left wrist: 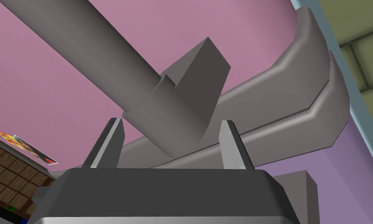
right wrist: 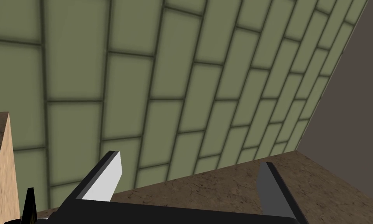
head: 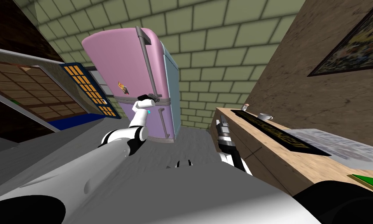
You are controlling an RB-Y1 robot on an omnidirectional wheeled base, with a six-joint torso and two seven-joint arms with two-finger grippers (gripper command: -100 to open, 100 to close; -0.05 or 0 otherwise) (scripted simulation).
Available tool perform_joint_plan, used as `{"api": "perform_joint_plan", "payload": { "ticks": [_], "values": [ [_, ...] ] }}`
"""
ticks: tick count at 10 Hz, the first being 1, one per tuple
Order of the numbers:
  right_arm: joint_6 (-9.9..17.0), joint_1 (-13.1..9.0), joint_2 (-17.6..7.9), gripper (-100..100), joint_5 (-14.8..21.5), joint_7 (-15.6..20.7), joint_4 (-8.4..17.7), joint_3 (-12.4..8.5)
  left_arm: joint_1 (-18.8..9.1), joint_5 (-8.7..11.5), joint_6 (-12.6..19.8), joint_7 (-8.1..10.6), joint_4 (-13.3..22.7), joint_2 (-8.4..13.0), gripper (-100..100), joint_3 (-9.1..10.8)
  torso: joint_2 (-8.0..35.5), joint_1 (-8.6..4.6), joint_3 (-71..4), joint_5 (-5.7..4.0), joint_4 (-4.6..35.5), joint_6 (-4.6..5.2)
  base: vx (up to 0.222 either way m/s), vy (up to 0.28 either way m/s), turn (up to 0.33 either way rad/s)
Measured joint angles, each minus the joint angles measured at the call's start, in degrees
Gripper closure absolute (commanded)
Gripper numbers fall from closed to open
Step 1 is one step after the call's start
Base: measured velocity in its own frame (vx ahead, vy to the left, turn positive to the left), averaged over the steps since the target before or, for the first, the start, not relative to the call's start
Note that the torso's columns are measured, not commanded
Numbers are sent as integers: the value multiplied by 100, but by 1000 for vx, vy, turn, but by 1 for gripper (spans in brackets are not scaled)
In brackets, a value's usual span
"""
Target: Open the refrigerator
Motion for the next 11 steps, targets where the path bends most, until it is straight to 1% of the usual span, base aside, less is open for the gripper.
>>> {"api": "perform_joint_plan", "payload": {
  "ticks": [1, 2, 3, 4, 5, 6, 7, 8, 9, 10, 11],
  "values": [
    [0, -3, -2, 0, 0, 0, 0, -1, -8, 53, 24, -10, -71, -15, 100, -37, 39, 29, 23, 6, 8, 9, -172, 222, -94],
    [1, -3, -2, 0, 0, 0, 1, -1, -27, 86, 24, -21, -45, -48, 100, -76, 39, 26, 28, 7, 20, -10, -150, 326, -99],
    [1, -3, -3, 0, 0, 0, 0, -2, -5, 184, 18, -49, -52, -101, 100, -155, 26, 50, 20, 10, 25, -24, -164, 283, -74],
    [1, -2, -2, 0, 0, 0, 1, -2, -7, 219, 51, -63, -50, -152, 100, -203, 19, 32, 14, 6, 39, -46, -219, 258, -54],
    [1, -3, -2, 0, 0, 0, 1, -1, -8, 274, 86, -74, -89, -206, 100, -261, 35, 25, 23, 0, 46, -45, -195, 183, -47],
    [1, -3, -1, 0, 0, 0, 1, -1, -32, 340, 70, -97, -35, -215, 100, -310, 28, 2, 21, -6, 49, -48, -266, 237, -41],
    [1, -4, -2, 0, 0, 0, 1, -1, -17, 419, 90, -119, -109, -237, 100, -362, 49, 20, 33, -5, 48, -32, -264, 331, -118],
    [1, -4, -3, 0, 0, 0, 1, -2, -116, 528, 112, -148, -83, -250, 100, -445, 36, 35, 27, 4, 36, -22, -208, 333, -49],
    [1, -3, -3, 0, 0, 0, 1, -2, -133, 579, 124, -165, -102, -271, 100, -487, 4, 27, 6, 5, 20, -25, -253, 415, -49],
    [1, -3, -4, 0, 0, 0, 1, -3, -99, 589, 158, -161, -212, -364, 100, -532, 3, 38, 3, 7, 16, -21, -241, 388, -128],
    [1, -3, -4, 0, 0, 0, 1, -3, -47, 668, 179, -175, -310, -455, 100, -615, -2, 8, 1, 0, 16, -18, -239, 288, -48]
  ]
}}
